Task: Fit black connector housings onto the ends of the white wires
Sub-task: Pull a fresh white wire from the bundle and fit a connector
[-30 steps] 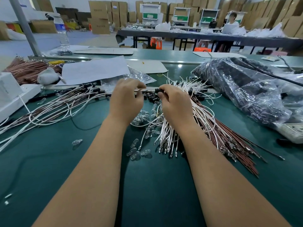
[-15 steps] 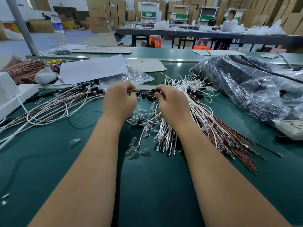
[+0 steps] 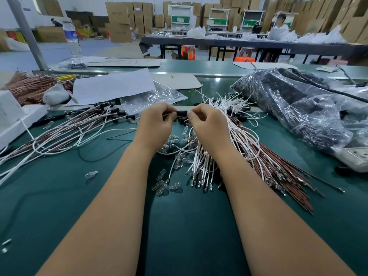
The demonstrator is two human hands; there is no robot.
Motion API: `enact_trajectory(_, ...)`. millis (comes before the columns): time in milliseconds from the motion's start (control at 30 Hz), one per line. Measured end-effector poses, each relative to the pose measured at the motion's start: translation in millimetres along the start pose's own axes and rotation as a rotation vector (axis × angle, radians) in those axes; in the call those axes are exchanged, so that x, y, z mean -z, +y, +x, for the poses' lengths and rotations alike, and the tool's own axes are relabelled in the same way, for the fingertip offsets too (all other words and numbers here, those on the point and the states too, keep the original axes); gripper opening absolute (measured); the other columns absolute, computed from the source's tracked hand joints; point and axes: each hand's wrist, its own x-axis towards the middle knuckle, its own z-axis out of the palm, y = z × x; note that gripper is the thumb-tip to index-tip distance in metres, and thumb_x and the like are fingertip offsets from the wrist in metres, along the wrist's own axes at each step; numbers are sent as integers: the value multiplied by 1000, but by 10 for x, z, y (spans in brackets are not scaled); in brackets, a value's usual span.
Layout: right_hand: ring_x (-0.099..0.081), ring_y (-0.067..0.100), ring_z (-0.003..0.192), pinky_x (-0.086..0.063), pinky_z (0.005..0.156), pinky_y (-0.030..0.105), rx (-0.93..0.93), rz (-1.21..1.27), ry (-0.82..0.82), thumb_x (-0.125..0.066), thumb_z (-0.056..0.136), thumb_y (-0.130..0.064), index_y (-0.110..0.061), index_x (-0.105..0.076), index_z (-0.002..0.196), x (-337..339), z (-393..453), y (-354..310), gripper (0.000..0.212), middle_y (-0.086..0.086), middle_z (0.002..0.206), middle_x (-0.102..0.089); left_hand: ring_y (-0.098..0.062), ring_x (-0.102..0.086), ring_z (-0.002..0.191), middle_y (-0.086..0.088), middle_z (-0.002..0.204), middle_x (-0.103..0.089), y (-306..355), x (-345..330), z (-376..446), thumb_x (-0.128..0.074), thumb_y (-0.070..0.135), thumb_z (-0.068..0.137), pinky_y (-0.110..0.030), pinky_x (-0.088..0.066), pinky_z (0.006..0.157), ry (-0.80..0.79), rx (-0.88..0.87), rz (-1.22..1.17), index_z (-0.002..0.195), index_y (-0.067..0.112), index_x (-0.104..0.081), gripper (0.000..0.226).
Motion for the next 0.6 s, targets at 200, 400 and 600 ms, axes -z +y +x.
enact_trajectory(200,-62,17,69,-55,72,41,-58,87,23,-61,93,-13,-14,-67,90,23,17,12,7,3,78,-68,7,-54,60,12,69,-59,25,0,-8,-66,9,87,-3,-37,57,-28,7,-54,87,14,-69,6)
enact_trajectory(400,-66,24,77,-55,78,45,-80,152,19,-61,92,-10,-18,-65,87,45,41,8,10,6,80,-69,5,-47,50,11,61,-56,48,19,-5,-66,14,89,-7,-35,51,-50,37,-105,81,18,-68,9)
enact_trajectory(600,-63,13,69,-55,69,29,-56,193,73,-69,87,-12,-19,-66,83,42,40,13,8,-3,73,-66,2,-43,49,-7,73,-63,15,26,-6,-62,17,92,-8,-33,49,-82,120,-149,84,14,-66,9)
